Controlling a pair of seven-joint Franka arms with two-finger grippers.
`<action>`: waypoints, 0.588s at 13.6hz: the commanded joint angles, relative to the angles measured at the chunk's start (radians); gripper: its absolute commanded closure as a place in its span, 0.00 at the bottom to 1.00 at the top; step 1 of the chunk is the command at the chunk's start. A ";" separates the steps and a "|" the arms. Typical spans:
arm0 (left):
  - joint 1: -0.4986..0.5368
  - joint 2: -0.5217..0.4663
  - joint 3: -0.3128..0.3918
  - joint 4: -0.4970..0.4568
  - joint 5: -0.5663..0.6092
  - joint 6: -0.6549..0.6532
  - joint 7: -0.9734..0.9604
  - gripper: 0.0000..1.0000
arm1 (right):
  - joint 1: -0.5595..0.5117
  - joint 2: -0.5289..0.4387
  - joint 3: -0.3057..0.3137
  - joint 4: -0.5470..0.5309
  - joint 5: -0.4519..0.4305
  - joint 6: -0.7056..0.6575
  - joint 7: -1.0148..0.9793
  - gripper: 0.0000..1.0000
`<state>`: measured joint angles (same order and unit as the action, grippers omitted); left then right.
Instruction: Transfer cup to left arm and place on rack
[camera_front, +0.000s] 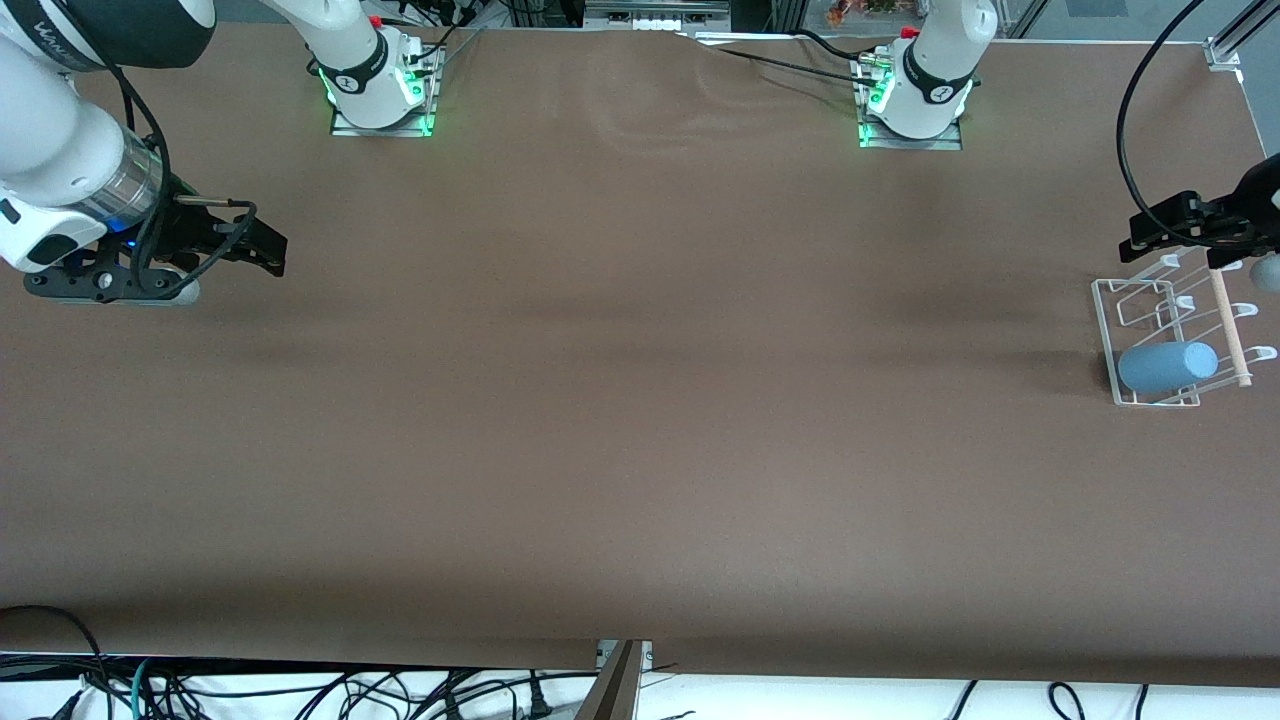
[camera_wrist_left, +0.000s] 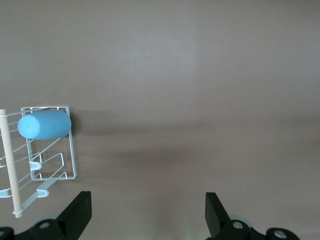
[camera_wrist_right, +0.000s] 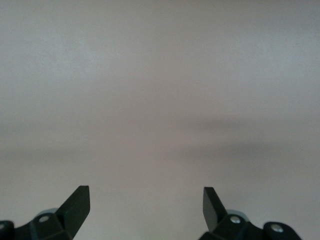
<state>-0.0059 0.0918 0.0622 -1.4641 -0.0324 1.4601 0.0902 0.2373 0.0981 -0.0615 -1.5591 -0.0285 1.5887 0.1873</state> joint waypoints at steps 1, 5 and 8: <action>-0.003 0.031 -0.004 0.050 0.020 -0.023 -0.006 0.00 | -0.007 0.008 0.002 0.019 0.012 -0.010 -0.008 0.00; -0.002 0.037 -0.004 0.051 0.020 -0.023 -0.006 0.00 | -0.009 0.008 0.000 0.019 0.013 -0.010 -0.008 0.00; -0.002 0.039 -0.004 0.051 0.020 -0.023 -0.006 0.00 | -0.009 0.009 0.000 0.019 0.013 -0.010 -0.008 0.00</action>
<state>-0.0083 0.1119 0.0606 -1.4527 -0.0318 1.4601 0.0898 0.2363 0.0992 -0.0629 -1.5591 -0.0285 1.5887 0.1873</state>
